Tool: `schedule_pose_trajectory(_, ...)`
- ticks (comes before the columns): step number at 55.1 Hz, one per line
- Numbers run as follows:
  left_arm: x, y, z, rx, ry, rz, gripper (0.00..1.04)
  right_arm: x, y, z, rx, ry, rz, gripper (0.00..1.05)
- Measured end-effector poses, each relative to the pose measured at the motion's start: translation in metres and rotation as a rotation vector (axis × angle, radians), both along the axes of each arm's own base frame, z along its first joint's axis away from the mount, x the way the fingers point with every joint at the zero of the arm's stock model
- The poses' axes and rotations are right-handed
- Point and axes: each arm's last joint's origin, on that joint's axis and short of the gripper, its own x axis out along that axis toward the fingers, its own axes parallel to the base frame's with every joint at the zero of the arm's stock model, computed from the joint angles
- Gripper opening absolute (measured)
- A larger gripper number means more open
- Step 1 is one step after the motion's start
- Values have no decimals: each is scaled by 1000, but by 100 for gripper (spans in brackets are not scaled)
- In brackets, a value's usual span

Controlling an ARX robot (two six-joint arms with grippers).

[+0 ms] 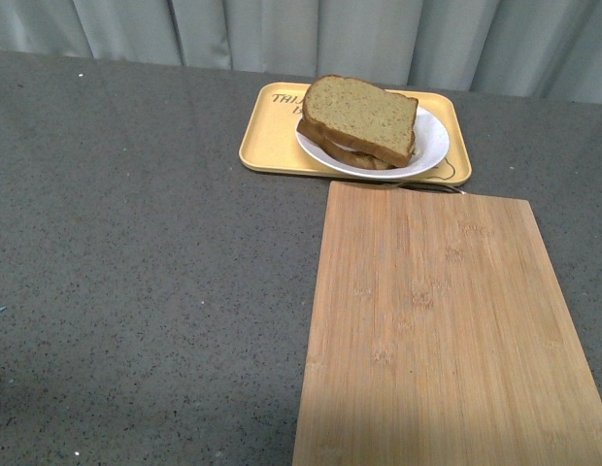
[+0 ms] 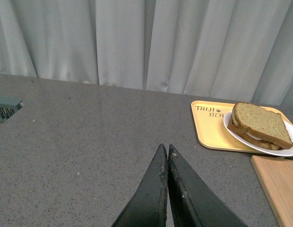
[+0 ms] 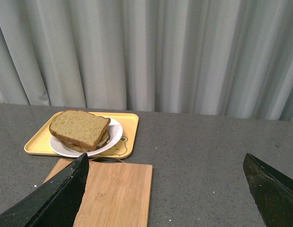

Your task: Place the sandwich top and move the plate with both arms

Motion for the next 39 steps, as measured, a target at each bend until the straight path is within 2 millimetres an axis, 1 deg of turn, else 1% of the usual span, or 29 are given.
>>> schedule_pose_trajectory(39,-25,0,6,0,-23,0,4,0,0,0,0,0,0,95)
